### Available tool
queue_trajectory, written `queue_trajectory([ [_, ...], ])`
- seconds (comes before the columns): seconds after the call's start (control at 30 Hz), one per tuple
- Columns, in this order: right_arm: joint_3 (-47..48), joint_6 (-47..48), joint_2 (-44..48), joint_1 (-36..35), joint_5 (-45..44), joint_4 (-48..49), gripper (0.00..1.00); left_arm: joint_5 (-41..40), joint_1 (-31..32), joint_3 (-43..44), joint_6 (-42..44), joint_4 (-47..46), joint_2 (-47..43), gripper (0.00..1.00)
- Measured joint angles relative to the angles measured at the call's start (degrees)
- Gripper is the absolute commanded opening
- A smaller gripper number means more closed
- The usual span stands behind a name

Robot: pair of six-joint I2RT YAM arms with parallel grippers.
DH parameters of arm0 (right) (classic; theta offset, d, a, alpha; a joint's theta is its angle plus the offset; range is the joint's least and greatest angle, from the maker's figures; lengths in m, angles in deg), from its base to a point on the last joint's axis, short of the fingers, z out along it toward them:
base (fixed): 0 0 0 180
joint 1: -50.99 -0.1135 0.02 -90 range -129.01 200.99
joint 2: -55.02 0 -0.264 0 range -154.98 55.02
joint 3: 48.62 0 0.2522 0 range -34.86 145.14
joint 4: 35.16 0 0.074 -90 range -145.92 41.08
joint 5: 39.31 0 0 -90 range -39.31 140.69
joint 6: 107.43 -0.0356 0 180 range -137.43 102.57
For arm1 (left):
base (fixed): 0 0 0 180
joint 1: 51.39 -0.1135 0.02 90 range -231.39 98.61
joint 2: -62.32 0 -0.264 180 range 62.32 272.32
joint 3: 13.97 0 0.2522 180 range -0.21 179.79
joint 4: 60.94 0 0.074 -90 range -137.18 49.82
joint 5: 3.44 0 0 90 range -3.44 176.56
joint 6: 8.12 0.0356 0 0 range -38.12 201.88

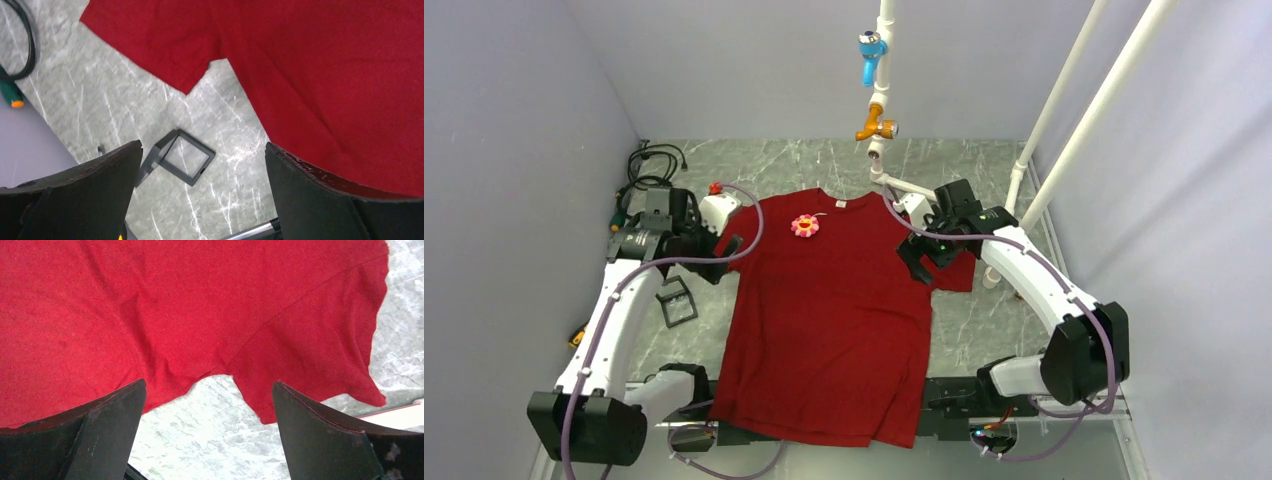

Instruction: Remove the brooch from the garment

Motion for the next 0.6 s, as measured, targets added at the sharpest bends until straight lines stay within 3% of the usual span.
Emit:
queue_trajectory([
  [0.23,3.23,0.46,-5.68,-0.02,1.27,-0.04,1.00,1.79,2.43,2.29,2.91,-2.91,9.75,0.99],
  [0.4,7.17,0.59,-11.52,-0.04,1.90,0.31,0.94,4.48,3.78,5.03,4.68,-5.09,18.10,0.99],
  [0.6,10.62,0.63,-20.90,-0.24,2.05,2.36,0.81,5.60,5.99,10.67,4.59,-6.97,30.29,0.87],
])
